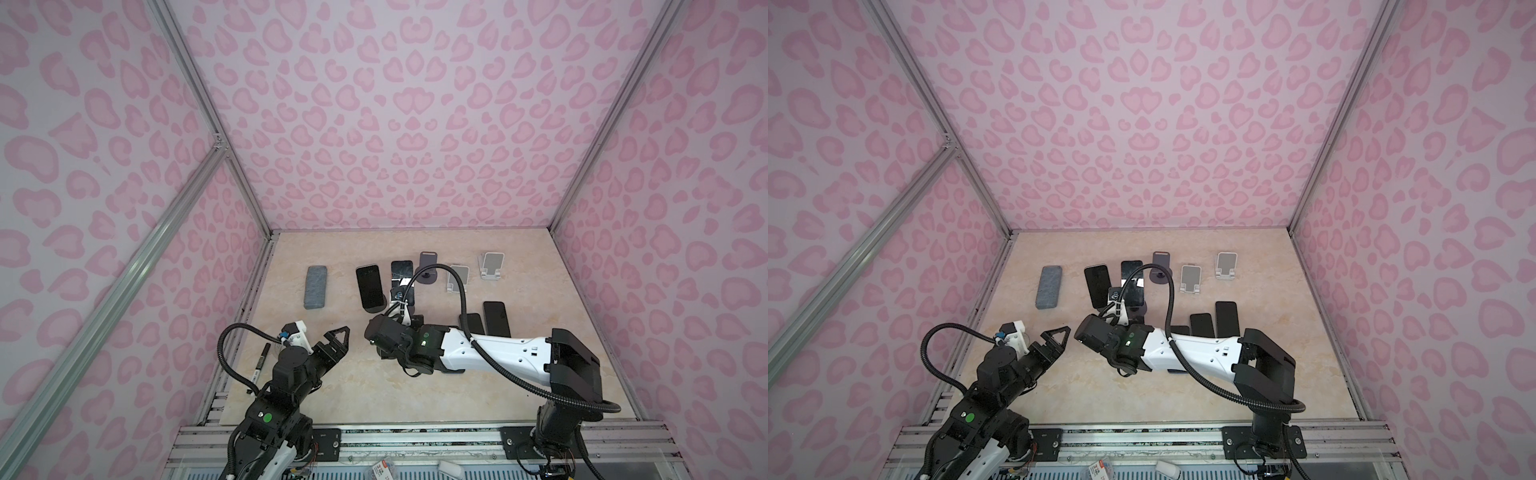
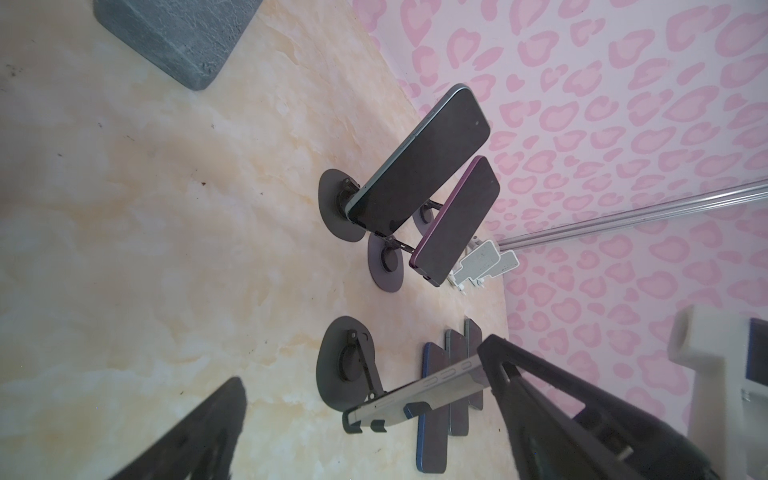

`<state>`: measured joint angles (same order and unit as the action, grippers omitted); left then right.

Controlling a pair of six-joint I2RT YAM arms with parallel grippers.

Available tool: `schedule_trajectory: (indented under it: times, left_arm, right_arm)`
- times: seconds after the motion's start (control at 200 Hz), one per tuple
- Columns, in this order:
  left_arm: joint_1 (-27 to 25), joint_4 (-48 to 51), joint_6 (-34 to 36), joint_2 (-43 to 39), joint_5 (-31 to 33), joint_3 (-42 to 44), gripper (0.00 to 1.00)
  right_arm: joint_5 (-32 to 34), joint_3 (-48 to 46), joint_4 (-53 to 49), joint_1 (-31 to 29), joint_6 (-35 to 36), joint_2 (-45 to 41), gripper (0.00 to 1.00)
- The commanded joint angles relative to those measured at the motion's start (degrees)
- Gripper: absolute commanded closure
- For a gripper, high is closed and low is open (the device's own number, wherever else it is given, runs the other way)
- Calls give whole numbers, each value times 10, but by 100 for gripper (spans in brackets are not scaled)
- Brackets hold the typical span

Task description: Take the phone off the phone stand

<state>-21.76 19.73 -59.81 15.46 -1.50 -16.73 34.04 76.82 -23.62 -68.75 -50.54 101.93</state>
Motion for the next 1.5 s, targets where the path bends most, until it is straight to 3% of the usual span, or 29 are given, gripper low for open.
schedule_trajectory:
  times: [0.0,0.89,1.495]
  left_arm:
    - [0,-12,4,-1,4,4,0]
    - [0,-8,18,-5,11,6,0]
    - [0,-7,28,11,12,-16,0]
  right_arm:
    - [14,3,-14,-2,-20,8,4]
    - [-2,3,-5,-3,-28,53,23]
    - [31,-42,28,-20,23,-39,29]
